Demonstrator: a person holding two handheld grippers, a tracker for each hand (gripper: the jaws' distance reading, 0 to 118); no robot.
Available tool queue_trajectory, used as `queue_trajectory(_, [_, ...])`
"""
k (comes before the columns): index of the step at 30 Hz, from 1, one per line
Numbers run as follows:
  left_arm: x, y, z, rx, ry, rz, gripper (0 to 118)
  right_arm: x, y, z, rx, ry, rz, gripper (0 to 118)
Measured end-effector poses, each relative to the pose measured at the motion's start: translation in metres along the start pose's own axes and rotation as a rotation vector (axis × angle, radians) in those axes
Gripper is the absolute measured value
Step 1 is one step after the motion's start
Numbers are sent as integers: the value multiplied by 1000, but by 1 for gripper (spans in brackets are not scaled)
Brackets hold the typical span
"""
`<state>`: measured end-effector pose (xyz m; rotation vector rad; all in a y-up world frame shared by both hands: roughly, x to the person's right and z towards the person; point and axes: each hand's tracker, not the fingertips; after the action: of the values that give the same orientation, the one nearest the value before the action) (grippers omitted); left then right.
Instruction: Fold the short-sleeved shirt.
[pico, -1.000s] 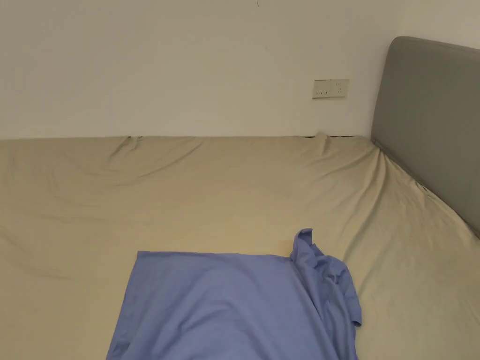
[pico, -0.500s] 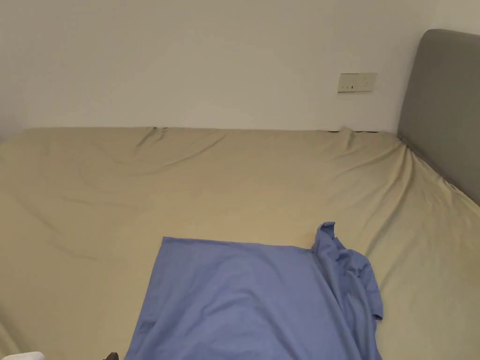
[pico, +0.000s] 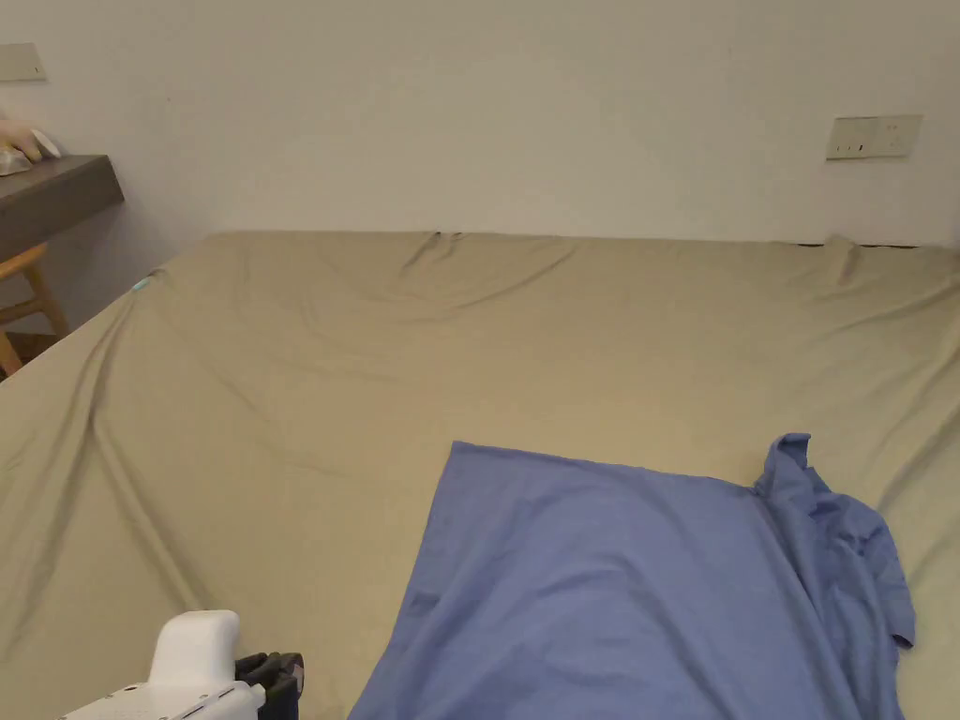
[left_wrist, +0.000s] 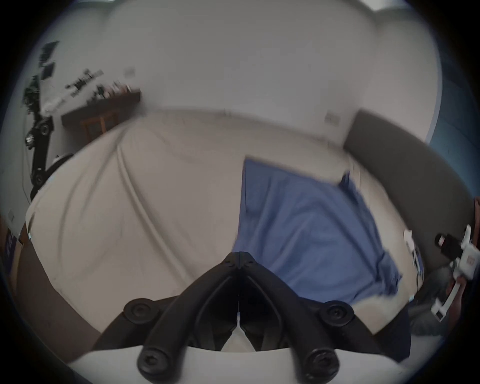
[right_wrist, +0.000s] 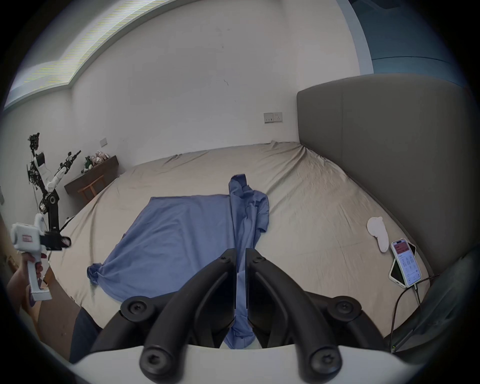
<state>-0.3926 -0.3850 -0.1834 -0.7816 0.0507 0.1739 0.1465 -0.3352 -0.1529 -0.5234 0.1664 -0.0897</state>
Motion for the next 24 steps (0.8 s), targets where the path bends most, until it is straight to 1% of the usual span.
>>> queue_trajectory(2, [-6,-7,-33,-168,-5,-6,0,-1,-3,-2,-27,4,-6,9])
queue_trajectory(3, [-7,-10,-49,-245,24,-2,12,0,-4,-3,-39,4,-1,9])
queue_trajectory(4, [-8,-16,-59,-256,55,6,45,1,-5,-3,-53,3,10,9])
queue_trajectory(5, [-11,-21,-69,-274,61,17,100,0,-6,-3,-59,-4,16,9])
queue_trajectory(6, [-12,-24,-81,-318,59,36,116,0,-7,-3,-63,-13,19,9])
queue_trajectory(10, [-8,-32,-92,-329,14,81,108,8,-13,-7,-112,-29,16,9])
queue_trajectory(11, [-6,-34,-95,-347,-12,74,93,9,-15,-9,-127,-32,14,9])
queue_trajectory(12, [-4,-35,-98,-354,-6,67,69,15,-17,-14,-158,-31,9,9])
queue_trajectory(13, [1,-38,-99,-361,15,42,35,17,-19,-19,-208,-29,3,9])
queue_trajectory(14, [5,-39,-100,-349,71,-2,14,19,-21,-25,-245,-30,0,12])
queue_trajectory(15, [7,-40,-100,-338,94,-25,14,21,-25,-32,-283,-36,-4,25])
queue_trajectory(16, [6,-41,-98,-339,57,0,13,24,-29,-40,-334,-49,-4,58])
queue_trajectory(17, [6,-42,-95,-347,32,26,11,27,-33,-49,-387,-50,-7,111])
queue_trajectory(18, [7,-43,-93,-347,22,41,11,30,-39,-61,-476,-50,-6,118])
queue_trajectory(19, [8,-44,-90,-342,25,31,11,34,-48,-76,-558,-40,1,118])
queue_trajectory(20, [10,-46,-88,-332,32,15,11,39,-57,-83,-537,-38,20,117])
queue_trajectory(23, [11,-50,-79,-329,45,-32,11,39,-74,-106,-646,3,35,115])
queue_trajectory(24, [11,-50,-77,-331,43,-33,11,57,-100,-119,-668,17,29,110])
